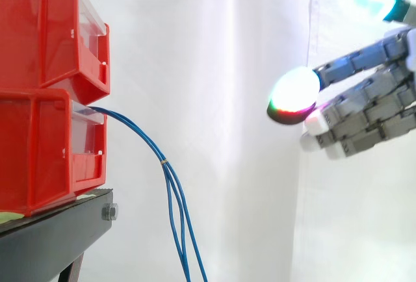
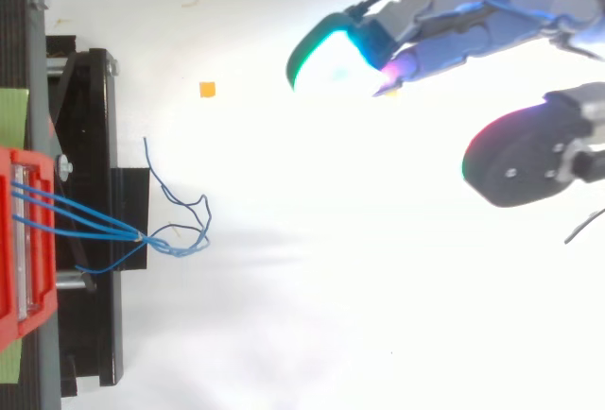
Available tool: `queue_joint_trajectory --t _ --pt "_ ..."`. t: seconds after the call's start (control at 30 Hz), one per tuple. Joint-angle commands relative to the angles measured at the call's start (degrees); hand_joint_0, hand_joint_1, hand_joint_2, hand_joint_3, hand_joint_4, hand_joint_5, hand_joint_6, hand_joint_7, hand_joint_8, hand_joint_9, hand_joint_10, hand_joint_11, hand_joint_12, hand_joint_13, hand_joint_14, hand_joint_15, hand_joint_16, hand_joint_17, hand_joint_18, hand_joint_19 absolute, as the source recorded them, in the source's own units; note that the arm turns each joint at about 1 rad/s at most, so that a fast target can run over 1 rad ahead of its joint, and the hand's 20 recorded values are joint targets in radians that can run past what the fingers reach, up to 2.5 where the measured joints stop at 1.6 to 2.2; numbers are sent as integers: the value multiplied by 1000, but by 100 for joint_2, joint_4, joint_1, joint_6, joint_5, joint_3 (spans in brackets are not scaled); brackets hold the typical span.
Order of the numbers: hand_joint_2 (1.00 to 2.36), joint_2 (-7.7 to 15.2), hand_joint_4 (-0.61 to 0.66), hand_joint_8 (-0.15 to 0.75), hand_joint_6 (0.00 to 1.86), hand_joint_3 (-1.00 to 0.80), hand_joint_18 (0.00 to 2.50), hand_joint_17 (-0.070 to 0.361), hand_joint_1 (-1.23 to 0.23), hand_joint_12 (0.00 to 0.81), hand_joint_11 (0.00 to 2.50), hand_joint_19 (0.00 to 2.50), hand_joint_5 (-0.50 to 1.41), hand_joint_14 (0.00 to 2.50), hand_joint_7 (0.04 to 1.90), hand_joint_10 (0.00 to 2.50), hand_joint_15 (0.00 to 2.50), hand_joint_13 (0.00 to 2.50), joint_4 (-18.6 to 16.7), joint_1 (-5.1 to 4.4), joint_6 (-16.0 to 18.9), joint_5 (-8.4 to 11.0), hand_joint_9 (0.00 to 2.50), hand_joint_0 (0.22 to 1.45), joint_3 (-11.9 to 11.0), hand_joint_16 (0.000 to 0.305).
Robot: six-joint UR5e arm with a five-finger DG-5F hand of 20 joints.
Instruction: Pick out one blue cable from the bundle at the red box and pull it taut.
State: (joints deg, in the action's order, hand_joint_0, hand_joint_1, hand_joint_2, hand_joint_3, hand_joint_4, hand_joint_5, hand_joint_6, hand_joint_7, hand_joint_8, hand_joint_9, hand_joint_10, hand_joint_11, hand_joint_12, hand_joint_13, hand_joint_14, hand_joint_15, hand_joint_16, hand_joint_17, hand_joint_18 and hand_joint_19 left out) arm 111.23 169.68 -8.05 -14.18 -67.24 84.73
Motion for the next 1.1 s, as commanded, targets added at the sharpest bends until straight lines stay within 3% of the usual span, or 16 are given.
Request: queue_joint_trajectory --t 0.0,0.07,0.2,0.37,0.53,0.7,0.77,0.93,1.07 --pt "1001 153 163 267 501 -500 157 117 -486 316 114 236 -216 0 628 5 0 324 -155 -12 -6 44 640 514 0 52" --pt "1000 259 163 265 501 -498 163 117 -487 317 120 232 -214 0 631 5 0 330 -383 -39 -24 114 641 514 0 52" --pt "1000 294 166 265 501 -496 167 115 -489 317 122 229 -214 0 633 4 0 343 -506 -65 -94 202 645 517 0 51" --pt "1000 663 167 265 501 -495 177 114 -491 317 129 239 -212 0 634 5 1 347 -647 -100 -68 220 646 519 0 51" --pt "1001 848 167 265 501 -491 186 114 -496 318 143 252 -212 1 635 6 14 367 -1289 -144 -94 246 653 520 0 51" --pt "1001 1006 168 265 502 -487 195 114 -500 318 147 258 -211 0 636 6 29 380 -1517 -188 -199 325 661 523 0 51" --pt "1001 1252 167 264 501 -488 195 114 -501 318 141 263 -211 1 637 6 32 385 -1746 -232 -191 448 662 524 0 50" --pt "1001 1630 170 266 501 -484 206 113 -503 318 150 268 -209 1 639 5 38 392 -1895 -241 -129 457 669 524 -176 50" --pt "1000 1806 171 266 501 -486 213 113 -503 317 157 274 -209 1 639 6 44 397 -1921 -249 -24 457 669 525 -334 50"
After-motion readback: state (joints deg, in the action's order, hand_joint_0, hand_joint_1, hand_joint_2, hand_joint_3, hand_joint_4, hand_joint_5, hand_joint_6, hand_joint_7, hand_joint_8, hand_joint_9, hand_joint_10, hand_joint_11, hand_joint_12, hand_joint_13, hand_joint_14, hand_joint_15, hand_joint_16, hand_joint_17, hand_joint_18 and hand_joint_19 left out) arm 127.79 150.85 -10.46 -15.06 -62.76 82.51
